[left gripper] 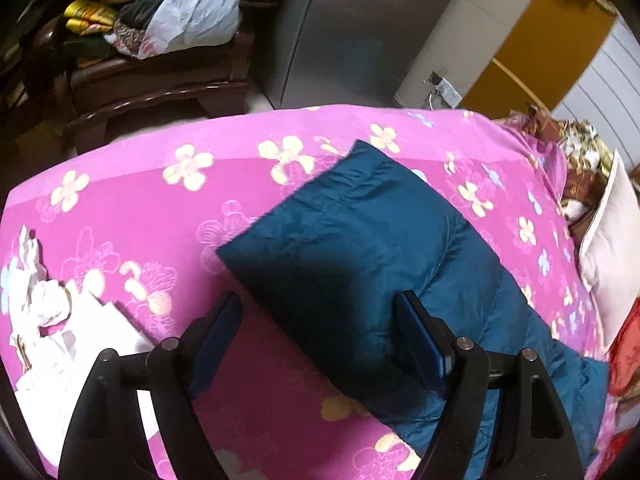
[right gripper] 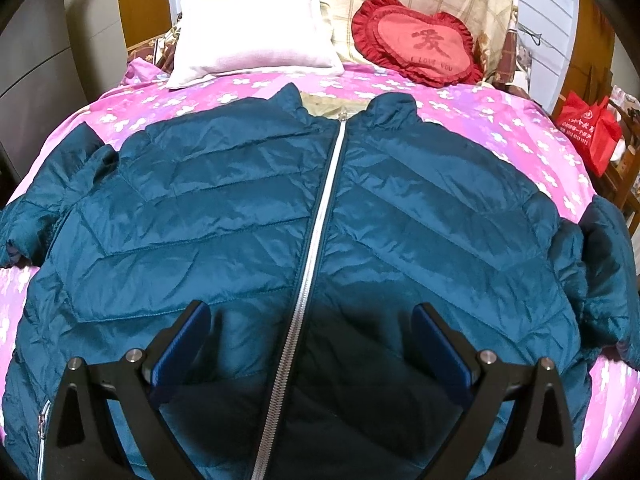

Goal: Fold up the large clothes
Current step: 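Move the left tool to the sleeve nearest it and lower, then grasp the jacket sleeve with the left tool and lift it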

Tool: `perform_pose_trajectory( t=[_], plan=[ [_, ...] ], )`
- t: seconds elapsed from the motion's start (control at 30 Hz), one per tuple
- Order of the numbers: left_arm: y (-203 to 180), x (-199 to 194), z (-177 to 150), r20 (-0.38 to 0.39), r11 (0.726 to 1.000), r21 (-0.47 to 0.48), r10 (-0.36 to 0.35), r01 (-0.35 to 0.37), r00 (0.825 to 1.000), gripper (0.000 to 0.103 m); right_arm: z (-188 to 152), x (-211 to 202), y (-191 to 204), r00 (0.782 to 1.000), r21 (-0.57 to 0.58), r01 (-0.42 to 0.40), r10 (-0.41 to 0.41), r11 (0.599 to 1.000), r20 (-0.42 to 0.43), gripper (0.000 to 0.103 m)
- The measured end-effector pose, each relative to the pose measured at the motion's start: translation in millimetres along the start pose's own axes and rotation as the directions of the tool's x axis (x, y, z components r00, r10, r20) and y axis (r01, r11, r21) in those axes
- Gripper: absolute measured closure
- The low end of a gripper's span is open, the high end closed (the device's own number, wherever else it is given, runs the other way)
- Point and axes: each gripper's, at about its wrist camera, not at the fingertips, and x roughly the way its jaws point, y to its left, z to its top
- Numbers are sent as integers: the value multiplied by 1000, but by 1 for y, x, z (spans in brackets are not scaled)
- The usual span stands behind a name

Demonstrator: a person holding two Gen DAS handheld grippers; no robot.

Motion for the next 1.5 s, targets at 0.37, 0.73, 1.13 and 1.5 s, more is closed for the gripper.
perform_pose_trajectory(
  t=[0.37,0.73,1.13,1.5],
  plan=[
    [-21,7,-1,-12,997,71,-19,20,1000,86,-2,3,-1,1000,4,-3,3,1000,-1,1],
    [-50,-54,-8,36,961,116,-257,251,966,103,-8,-1,-7,1000,11,3,-3,1000,-10,1],
    [-137,-163,-67,-33,777,367,-539,512,842,103,-18,-21,-19,1000,25,8,-8,1000,5,1],
    [-209,-229,-187,-187,553,609,-596,568,781,103,-29,-41,-50,1000,72,21,-22,997,20,1]
  ],
)
